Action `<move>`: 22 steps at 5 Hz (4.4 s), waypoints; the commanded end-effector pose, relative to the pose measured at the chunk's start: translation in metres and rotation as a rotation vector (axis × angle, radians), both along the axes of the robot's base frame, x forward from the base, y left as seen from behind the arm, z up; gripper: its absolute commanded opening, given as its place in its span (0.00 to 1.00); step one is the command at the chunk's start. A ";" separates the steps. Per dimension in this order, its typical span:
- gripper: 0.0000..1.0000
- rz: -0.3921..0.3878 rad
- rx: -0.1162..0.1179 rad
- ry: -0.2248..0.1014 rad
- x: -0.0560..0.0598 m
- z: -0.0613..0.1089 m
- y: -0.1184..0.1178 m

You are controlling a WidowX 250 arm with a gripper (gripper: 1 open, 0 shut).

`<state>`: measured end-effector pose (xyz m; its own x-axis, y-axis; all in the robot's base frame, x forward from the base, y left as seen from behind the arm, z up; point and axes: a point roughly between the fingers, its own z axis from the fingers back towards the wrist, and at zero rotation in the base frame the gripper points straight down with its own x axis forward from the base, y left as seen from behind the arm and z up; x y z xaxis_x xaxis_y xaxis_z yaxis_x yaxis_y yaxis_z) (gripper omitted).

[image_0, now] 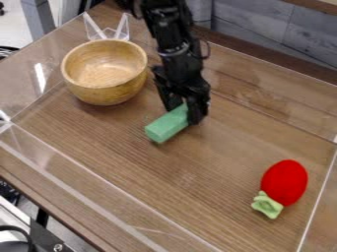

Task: Remove the green stick from the brown bowl and put it on the table

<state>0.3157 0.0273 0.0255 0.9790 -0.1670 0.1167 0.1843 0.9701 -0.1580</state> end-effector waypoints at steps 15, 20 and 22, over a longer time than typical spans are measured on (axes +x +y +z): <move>1.00 0.119 0.056 -0.131 0.005 0.052 -0.008; 1.00 0.179 0.024 -0.206 0.016 0.072 -0.006; 1.00 0.181 0.021 -0.267 0.016 0.086 0.009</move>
